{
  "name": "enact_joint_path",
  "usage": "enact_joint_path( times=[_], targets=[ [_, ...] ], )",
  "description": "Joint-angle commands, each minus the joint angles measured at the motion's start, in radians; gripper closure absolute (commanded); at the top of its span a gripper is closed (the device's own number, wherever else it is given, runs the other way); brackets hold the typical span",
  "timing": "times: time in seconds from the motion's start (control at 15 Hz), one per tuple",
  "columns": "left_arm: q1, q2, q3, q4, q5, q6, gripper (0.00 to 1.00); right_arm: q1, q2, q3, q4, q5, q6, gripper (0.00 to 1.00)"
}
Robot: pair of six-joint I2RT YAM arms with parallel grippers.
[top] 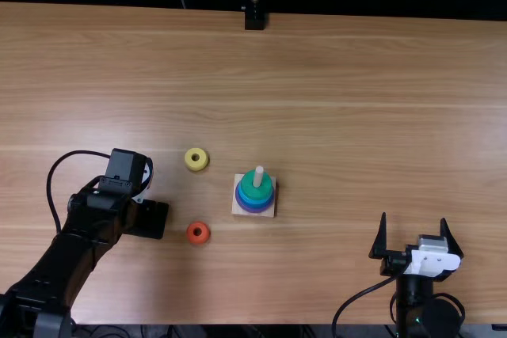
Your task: Build the Hanoi tower: stack the rings onto the peg from bottom to top in this color order: purple, dark blue, light blue, dark green, light green, yellow, orange.
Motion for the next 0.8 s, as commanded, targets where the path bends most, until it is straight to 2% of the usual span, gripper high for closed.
enact_joint_path(
  times=[0.0,0.07,0.13,0.2,0.47,0.53,0.67,0.73],
  targets=[
    [0.009,0.021,0.006,0.002,0.003,0.002,0.0,-0.005,-0.019,-0.009,0.004,-0.004,0.0,0.0],
    [0.008,0.039,0.006,0.007,0.003,0.002,0.17,-0.005,-0.019,-0.009,0.004,-0.004,0.0,0.0],
    [0.008,0.041,0.007,0.009,0.001,0.002,0.42,-0.005,-0.019,-0.009,0.006,-0.004,0.0,0.0],
    [0.006,0.044,0.007,0.009,0.001,0.002,0.58,-0.005,-0.019,-0.009,0.004,-0.004,0.0,0.0],
    [0.006,0.062,0.01,0.009,0.003,0.0,0.64,-0.004,-0.019,-0.009,0.004,-0.004,0.0,0.0],
    [0.005,0.073,0.012,0.009,0.001,0.0,0.71,-0.005,-0.019,-0.009,0.004,-0.004,0.0,0.0],
    [0.003,0.075,0.015,0.011,0.001,0.0,0.97,-0.005,-0.019,-0.009,0.004,-0.004,0.0,0.0],
    [0.002,0.075,0.032,0.011,0.003,0.0,1.0,-0.005,-0.019,-0.009,0.004,-0.004,0.0,0.0]
  ],
)
